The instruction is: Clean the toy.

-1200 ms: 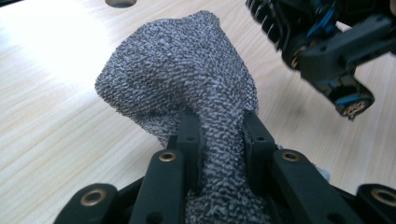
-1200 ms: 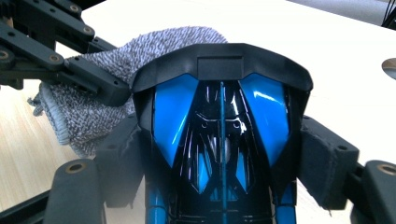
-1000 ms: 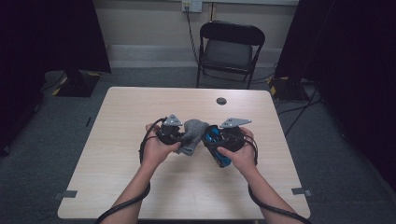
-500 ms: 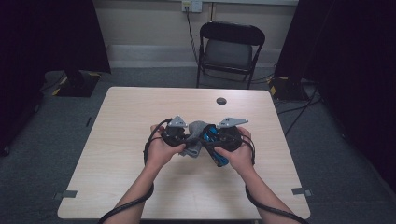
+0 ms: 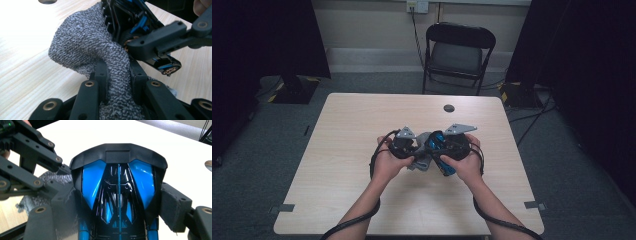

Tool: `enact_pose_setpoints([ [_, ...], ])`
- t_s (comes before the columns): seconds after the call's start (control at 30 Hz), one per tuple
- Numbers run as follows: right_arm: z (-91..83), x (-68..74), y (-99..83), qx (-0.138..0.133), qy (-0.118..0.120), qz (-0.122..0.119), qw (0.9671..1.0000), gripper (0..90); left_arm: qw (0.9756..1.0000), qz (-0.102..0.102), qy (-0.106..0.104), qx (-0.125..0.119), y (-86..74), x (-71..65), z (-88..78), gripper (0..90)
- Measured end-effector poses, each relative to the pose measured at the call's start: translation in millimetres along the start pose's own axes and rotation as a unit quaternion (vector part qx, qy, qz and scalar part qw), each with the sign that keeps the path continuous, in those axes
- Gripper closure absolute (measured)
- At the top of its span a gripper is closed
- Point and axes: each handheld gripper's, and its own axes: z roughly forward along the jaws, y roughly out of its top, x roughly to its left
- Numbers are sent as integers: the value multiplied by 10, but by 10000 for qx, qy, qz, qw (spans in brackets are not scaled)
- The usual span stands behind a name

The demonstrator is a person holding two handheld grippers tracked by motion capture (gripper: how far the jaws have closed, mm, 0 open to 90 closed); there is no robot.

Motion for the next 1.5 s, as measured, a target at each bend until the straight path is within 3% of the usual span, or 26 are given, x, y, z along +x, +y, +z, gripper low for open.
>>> enact_pose_setpoints([
  [0.47, 7, 15, 104, -18, -41, -27, 10000, 254, 9998, 100, -153, 93, -38, -73, 56, 735],
  [0.97, 34, 2, 244, -59, -88, 20, 9999, 254, 9988, 268, -370, 196, -154, -274, 214, 734],
  [1.5, -11, -92, 352, -188, -130, 236, 9995, 254, 9949, 528, -762, 385, -283, -467, 338, 733],
])
